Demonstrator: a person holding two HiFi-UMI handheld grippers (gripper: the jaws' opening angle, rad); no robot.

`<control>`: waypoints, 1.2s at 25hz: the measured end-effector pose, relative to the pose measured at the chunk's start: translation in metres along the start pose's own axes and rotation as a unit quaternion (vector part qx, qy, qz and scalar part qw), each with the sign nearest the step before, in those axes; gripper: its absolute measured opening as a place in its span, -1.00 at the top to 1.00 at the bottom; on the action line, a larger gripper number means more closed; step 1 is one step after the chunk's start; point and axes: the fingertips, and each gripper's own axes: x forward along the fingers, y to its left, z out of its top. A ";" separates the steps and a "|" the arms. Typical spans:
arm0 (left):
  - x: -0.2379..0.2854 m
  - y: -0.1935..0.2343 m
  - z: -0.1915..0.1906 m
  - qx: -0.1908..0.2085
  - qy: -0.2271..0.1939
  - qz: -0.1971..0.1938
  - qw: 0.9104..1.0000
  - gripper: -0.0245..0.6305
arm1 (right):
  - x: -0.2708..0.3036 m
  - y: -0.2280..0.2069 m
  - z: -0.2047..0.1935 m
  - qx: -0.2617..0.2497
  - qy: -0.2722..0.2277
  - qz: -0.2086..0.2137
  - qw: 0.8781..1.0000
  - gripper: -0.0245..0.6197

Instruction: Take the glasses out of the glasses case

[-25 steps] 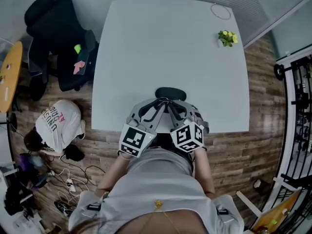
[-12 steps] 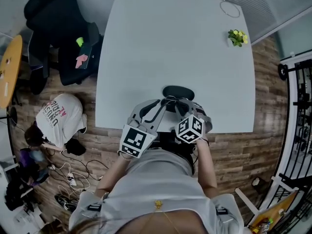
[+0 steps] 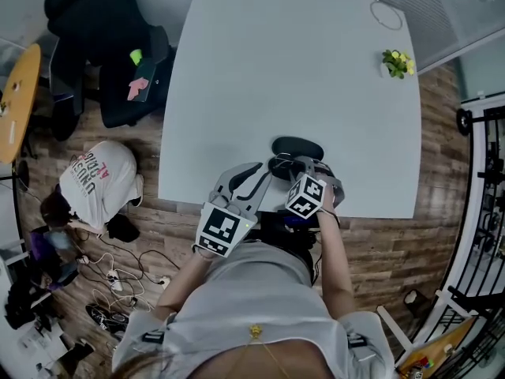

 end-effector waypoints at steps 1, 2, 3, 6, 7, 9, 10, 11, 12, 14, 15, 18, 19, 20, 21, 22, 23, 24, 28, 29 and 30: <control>-0.001 0.000 0.000 -0.001 0.000 0.001 1.000 0.65 | 0.004 0.001 -0.003 -0.007 0.008 0.003 1.000 0.60; -0.002 0.000 -0.001 -0.002 0.001 0.002 1.000 0.65 | 0.008 0.002 -0.006 -0.015 0.016 0.005 1.000 0.60; -0.003 0.001 -0.002 -0.003 0.001 0.003 1.000 0.65 | 0.012 0.003 -0.010 -0.022 0.023 0.006 0.999 0.60; -0.005 0.003 -0.005 -0.006 0.003 0.006 1.000 0.65 | 0.019 0.001 -0.015 -0.035 0.029 0.001 0.999 0.68; -0.006 0.004 -0.006 -0.007 0.004 0.007 1.000 0.65 | 0.019 -0.001 -0.014 -0.037 0.027 -0.001 0.999 0.70; -0.007 0.005 -0.006 -0.008 0.005 0.009 1.000 0.65 | 0.019 -0.002 -0.013 -0.042 0.023 -0.002 0.999 0.74; -0.007 0.005 -0.006 -0.008 0.005 0.009 1.000 0.65 | 0.019 -0.002 -0.013 -0.044 0.022 0.000 0.999 0.76; -0.007 0.005 -0.006 -0.008 0.004 0.009 1.000 0.65 | 0.019 -0.001 -0.013 -0.045 0.022 0.001 0.999 0.76; -0.007 0.005 -0.006 -0.007 0.004 0.009 1.000 0.65 | 0.019 -0.001 -0.013 -0.046 0.021 0.002 0.999 0.77; -0.007 0.005 -0.006 -0.006 0.003 0.007 1.000 0.65 | 0.019 -0.001 -0.013 -0.045 0.020 0.003 0.999 0.77; -0.007 0.005 -0.005 -0.006 0.003 0.006 1.000 0.65 | 0.019 0.000 -0.013 -0.045 0.020 0.004 0.999 0.78; -0.006 0.004 -0.004 -0.005 0.002 0.004 1.000 0.65 | 0.014 -0.003 -0.012 -0.045 0.021 0.005 0.999 0.78; -0.006 0.003 -0.004 -0.004 0.002 0.003 1.000 0.65 | 0.011 -0.004 -0.011 -0.045 0.020 0.003 0.999 0.78; -0.005 0.003 -0.005 -0.003 0.003 0.001 1.000 0.65 | 0.008 -0.005 -0.010 -0.043 0.017 0.002 0.999 0.79; -0.005 0.002 -0.006 -0.002 0.004 0.000 1.000 0.65 | 0.005 -0.007 -0.008 -0.041 0.014 0.000 0.999 0.79; -0.004 0.002 -0.006 -0.001 0.004 -0.002 1.000 0.65 | 0.001 -0.008 -0.006 -0.039 0.011 -0.002 0.999 0.79; -0.004 0.001 -0.007 -0.001 0.004 -0.004 1.000 0.65 | -0.002 -0.010 -0.003 -0.038 0.007 -0.003 0.999 0.79; -0.003 0.001 -0.007 -0.001 0.004 -0.005 1.000 0.65 | -0.007 -0.012 -0.001 -0.039 0.005 -0.004 0.999 0.79; -0.001 -0.001 -0.007 0.003 0.005 -0.010 1.000 0.65 | -0.027 -0.021 0.010 -0.040 -0.005 -0.016 0.999 0.79; -0.001 -0.002 -0.007 0.004 0.005 -0.011 1.000 0.65 | -0.033 -0.023 0.013 -0.039 -0.007 -0.020 0.999 0.79; 0.000 -0.002 -0.006 0.005 0.004 -0.012 1.000 0.65 | -0.039 -0.026 0.016 -0.040 -0.010 -0.025 0.999 0.79</control>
